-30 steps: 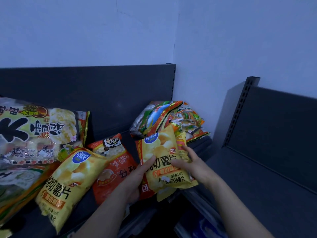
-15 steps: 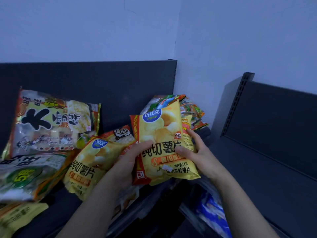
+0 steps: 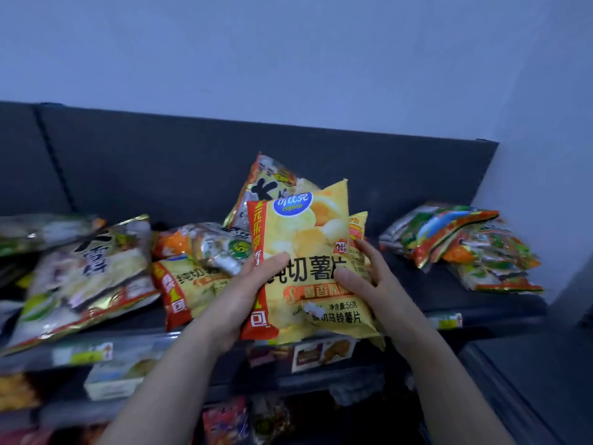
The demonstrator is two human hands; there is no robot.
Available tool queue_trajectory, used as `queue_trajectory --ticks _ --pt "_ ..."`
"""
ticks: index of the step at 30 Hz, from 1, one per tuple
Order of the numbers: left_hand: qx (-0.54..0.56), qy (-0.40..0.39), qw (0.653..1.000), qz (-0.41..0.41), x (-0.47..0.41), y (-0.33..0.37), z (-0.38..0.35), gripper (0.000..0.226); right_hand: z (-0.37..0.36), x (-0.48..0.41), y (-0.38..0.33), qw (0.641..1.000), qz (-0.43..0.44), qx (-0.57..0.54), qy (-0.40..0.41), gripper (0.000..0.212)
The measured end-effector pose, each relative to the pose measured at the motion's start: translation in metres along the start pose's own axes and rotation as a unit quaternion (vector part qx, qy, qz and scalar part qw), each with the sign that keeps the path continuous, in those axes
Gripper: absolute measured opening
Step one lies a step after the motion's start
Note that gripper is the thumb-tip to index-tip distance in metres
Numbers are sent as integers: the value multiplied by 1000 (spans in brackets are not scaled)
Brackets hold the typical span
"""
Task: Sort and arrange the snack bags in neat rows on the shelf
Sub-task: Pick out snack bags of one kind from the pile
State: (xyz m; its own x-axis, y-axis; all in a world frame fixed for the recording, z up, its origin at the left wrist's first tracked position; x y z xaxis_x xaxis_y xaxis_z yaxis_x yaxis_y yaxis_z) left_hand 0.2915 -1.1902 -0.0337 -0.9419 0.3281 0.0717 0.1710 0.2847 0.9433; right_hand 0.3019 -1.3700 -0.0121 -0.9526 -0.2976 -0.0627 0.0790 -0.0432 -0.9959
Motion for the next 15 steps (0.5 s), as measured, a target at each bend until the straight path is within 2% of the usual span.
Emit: queue_trajectory --ticks 8,15 --pt "21 200 979 -30 150 17 110 64 -178 -11 3 980 -11 -16 -198 107" --pt "20 309 949 -62 271 42 197 68 -335 -14 -8 949 -5 -13 -316 118"
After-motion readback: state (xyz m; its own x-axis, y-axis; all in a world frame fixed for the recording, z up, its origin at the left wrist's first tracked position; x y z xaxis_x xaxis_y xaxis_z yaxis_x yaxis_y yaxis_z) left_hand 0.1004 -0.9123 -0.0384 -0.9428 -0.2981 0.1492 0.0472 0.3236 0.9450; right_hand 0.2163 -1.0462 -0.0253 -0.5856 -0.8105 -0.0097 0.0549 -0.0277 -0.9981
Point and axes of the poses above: each hand's wrist, its own x-axis away from the middle knuckle, its own z-axis out of the back of the hand, y = z × x, the point moved 9 cm from there along -x, towards the middle knuckle, and after that the axes turned 7 degrees about -y, right-handed, at the moved point
